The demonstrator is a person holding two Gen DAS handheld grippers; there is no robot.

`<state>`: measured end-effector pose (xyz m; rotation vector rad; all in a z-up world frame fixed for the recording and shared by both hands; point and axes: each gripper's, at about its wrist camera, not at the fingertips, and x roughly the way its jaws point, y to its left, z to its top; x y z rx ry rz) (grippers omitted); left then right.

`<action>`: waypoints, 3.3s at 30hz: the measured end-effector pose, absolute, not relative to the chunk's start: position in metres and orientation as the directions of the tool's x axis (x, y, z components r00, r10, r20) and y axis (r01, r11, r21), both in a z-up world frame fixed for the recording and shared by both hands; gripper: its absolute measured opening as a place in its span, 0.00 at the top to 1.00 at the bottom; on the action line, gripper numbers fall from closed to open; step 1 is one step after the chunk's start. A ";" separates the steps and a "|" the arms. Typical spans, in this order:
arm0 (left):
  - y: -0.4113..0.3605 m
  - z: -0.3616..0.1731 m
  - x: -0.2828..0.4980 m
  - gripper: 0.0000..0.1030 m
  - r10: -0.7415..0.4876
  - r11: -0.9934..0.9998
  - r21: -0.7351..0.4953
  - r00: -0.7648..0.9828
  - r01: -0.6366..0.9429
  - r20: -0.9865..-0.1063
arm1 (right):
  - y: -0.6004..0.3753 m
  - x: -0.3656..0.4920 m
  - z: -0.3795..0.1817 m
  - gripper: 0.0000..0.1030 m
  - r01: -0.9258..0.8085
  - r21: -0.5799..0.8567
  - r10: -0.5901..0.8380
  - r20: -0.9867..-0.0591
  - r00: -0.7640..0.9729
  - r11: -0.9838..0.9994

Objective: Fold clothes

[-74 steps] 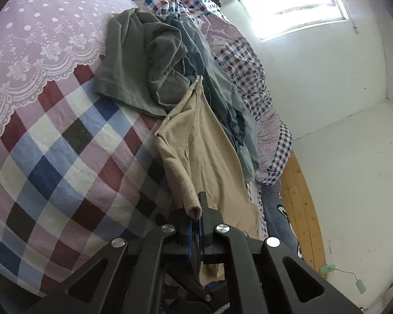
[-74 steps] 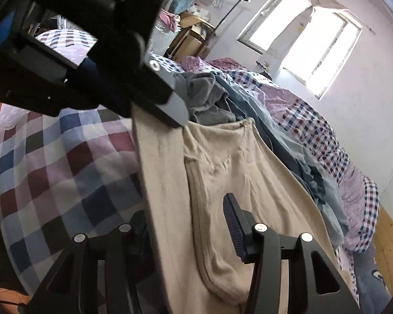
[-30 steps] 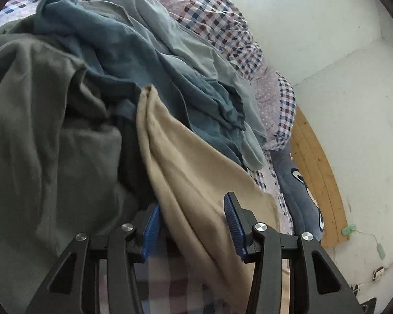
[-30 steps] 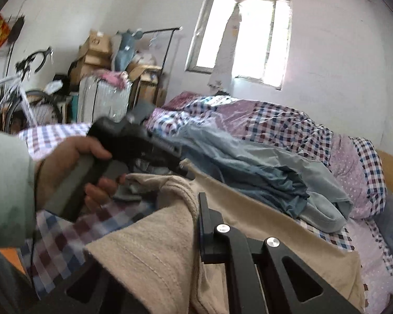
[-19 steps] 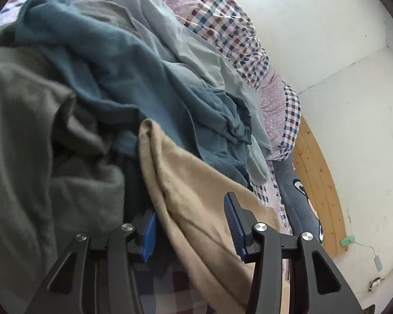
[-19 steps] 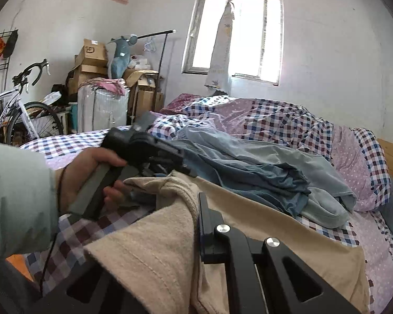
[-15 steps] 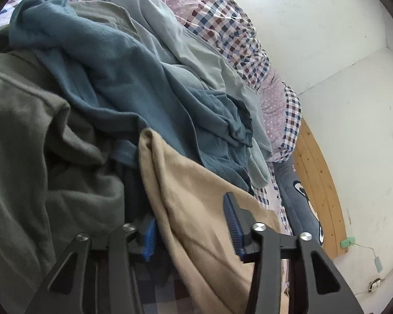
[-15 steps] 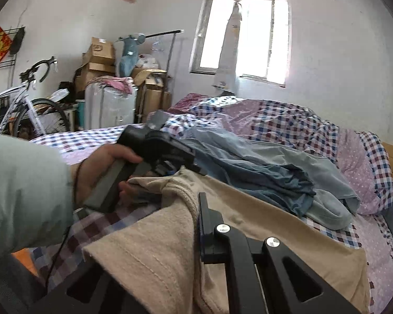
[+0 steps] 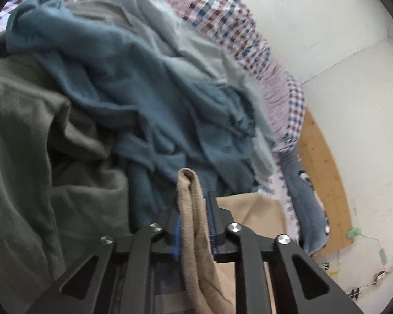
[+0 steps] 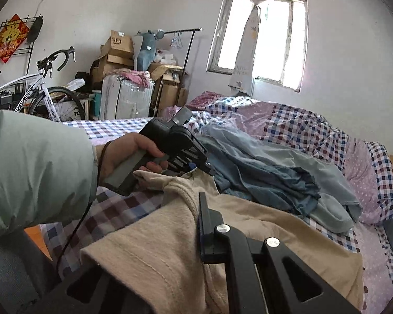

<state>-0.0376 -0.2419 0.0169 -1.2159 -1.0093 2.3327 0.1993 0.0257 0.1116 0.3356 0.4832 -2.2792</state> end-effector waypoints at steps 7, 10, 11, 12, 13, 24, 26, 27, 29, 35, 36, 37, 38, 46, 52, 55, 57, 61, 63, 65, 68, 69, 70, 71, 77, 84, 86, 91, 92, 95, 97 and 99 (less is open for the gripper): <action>-0.259 0.030 -0.022 0.97 0.530 -0.669 -0.741 -0.662 0.057 -0.530 | 0.007 0.218 0.090 0.97 0.778 -0.276 -0.635 -0.458 -0.622 -0.564; -0.277 0.044 -0.012 0.98 0.547 -0.596 -0.801 -0.705 0.050 -0.451 | 0.001 0.230 0.086 0.97 0.795 -0.287 -0.647 -0.466 -0.603 -0.534; -0.282 0.049 -0.008 0.98 0.552 -0.574 -0.817 -0.717 0.043 -0.425 | -0.002 0.235 0.087 0.97 0.800 -0.288 -0.653 -0.466 -0.597 -0.526; -0.284 0.056 -0.004 0.98 0.550 -0.571 -0.820 -0.727 0.031 -0.410 | -0.004 0.239 0.088 0.97 0.805 -0.289 -0.659 -0.464 -0.592 -0.519; -0.286 0.065 0.001 0.98 0.545 -0.573 -0.819 -0.739 0.017 -0.396 | -0.007 0.243 0.090 0.97 0.809 -0.287 -0.665 -0.462 -0.586 -0.513; -0.314 0.159 0.028 0.98 0.541 -0.591 -0.802 -0.779 -0.084 -0.317 | -0.047 0.287 0.127 0.97 0.802 -0.149 -0.714 -0.383 -0.586 -0.579; -0.310 0.161 0.019 0.98 0.528 -0.638 -0.768 -0.755 -0.052 -0.388 | -0.044 0.280 0.118 0.97 0.787 -0.093 -0.701 -0.401 -0.590 -0.610; -0.306 0.159 0.016 0.98 0.526 -0.651 -0.758 -0.744 -0.039 -0.413 | -0.043 0.277 0.114 0.97 0.778 -0.065 -0.694 -0.411 -0.591 -0.624; -0.297 0.154 0.010 0.98 0.518 -0.677 -0.736 -0.719 -0.014 -0.463 | -0.036 0.270 0.107 0.97 0.754 0.012 -0.685 -0.430 -0.588 -0.656; -0.253 0.158 0.008 0.98 0.562 -0.678 -0.733 -0.680 -0.053 -0.471 | 0.019 0.265 0.110 0.97 0.656 0.174 -0.657 -0.426 -0.622 -0.735; -0.245 0.161 0.007 0.98 0.575 -0.669 -0.740 -0.677 -0.065 -0.460 | 0.029 0.264 0.112 0.97 0.638 0.189 -0.649 -0.422 -0.633 -0.746; -0.234 0.165 0.007 0.98 0.589 -0.658 -0.749 -0.673 -0.079 -0.447 | 0.039 0.264 0.114 0.97 0.620 0.204 -0.640 -0.419 -0.644 -0.757; -0.223 0.168 0.005 0.98 0.601 -0.650 -0.754 -0.669 -0.093 -0.436 | 0.050 0.263 0.116 0.97 0.601 0.218 -0.630 -0.419 -0.654 -0.769; -0.128 0.186 -0.015 0.98 0.660 -0.627 -0.761 -0.632 -0.165 -0.407 | 0.143 0.247 0.122 0.97 0.433 0.289 -0.521 -0.451 -0.725 -0.854; -0.040 0.171 -0.037 0.98 0.670 -0.652 -0.740 -0.582 -0.165 -0.460 | 0.205 0.231 0.103 0.97 0.302 0.352 -0.452 -0.508 -0.734 -0.886; 0.002 0.155 -0.052 0.98 0.661 -0.676 -0.722 -0.554 -0.148 -0.506 | 0.228 0.220 0.090 0.97 0.249 0.382 -0.432 -0.534 -0.727 -0.890; 0.026 0.142 -0.065 0.98 0.652 -0.691 -0.711 -0.535 -0.127 -0.538 | 0.241 0.214 0.082 0.97 0.222 0.386 -0.417 -0.551 -0.723 -0.895; 0.062 0.114 -0.089 0.98 0.622 -0.720 -0.690 -0.511 -0.076 -0.593 | 0.264 0.198 0.065 0.97 0.159 0.399 -0.386 -0.590 -0.709 -0.903; 0.074 0.100 -0.099 0.98 0.603 -0.734 -0.677 -0.503 -0.048 -0.619 | 0.273 0.186 0.053 0.96 0.135 0.401 -0.379 -0.627 -0.681 -0.906; 0.079 0.087 -0.109 0.91 0.584 -0.735 -0.678 -0.511 -0.004 -0.631 | 0.279 0.177 0.043 0.92 0.127 0.394 -0.373 -0.649 -0.663 -0.911; 0.073 0.074 -0.119 0.51 0.622 -0.688 -0.726 -0.495 0.025 -0.606 | 0.290 0.175 0.034 0.83 0.107 0.361 -0.338 -0.671 -0.660 -0.926; 0.069 0.073 -0.121 0.49 0.642 -0.662 -0.749 -0.497 0.025 -0.584 | 0.295 0.177 0.033 0.80 0.099 0.367 -0.336 -0.666 -0.666 -0.925; 0.060 0.076 -0.117 0.45 0.661 -0.633 -0.774 -0.513 0.012 -0.548 | 0.300 0.178 0.033 0.68 0.091 0.375 -0.335 -0.660 -0.673 -0.923; 0.049 0.082 -0.112 0.36 0.665 -0.617 -0.787 -0.535 -0.001 -0.520 | 0.306 0.179 0.034 0.60 0.080 0.379 -0.328 -0.653 -0.683 -0.922; -0.027 0.112 -0.052 0.24 0.502 -0.752 -0.658 -0.690 -0.050 -0.521 | 0.324 0.181 0.031 0.49 0.051 0.384 -0.312 -0.657 -0.686 -0.922; -0.084 0.063 0.008 0.24 0.394 -0.822 -0.569 -0.694 0.027 -0.602 | 0.314 0.192 0.035 0.48 0.093 0.260 -0.250 -0.673 -0.696 -0.961; -0.090 0.043 0.014 0.24 0.424 -0.797 -0.604 -0.687 0.027 -0.590 | 0.309 0.197 0.036 0.48 0.106 0.200 -0.215 -0.673 -0.707 -0.974; -0.085 0.032 0.002 0.25 0.448 -0.803 -0.596 -0.667 -0.008 -0.595 | 0.290 0.211 0.042 0.41 0.117 0.009 -0.095 -0.655 -0.749 -0.993; -0.081 0.033 -0.003 0.25 0.440 -0.819 -0.574 -0.668 -0.022 -0.601 | 0.285 0.213 0.043 0.37 0.124 -0.029 -0.075 -0.649 -0.757 -0.992; -0.069 0.029 -0.015 0.25 0.441 -0.832 -0.553 -0.651 -0.039 -0.618 | 0.270 0.222 0.044 0.29 0.145 -0.144 -0.023 -0.626 -0.780 -0.979; -0.061 0.026 -0.022 0.28 0.454 -0.830 -0.555 -0.642 -0.052 -0.618 | 0.261 0.227 0.045 0.29 0.158 -0.211 0.001 -0.602 -0.798 -0.965; -0.052 0.024 -0.029 0.31 0.442 -0.844 -0.534 -0.638 -0.057 -0.630 | 0.259 0.229 0.046 0.29 0.181 -0.197 -0.028 -0.598 -0.801 -0.963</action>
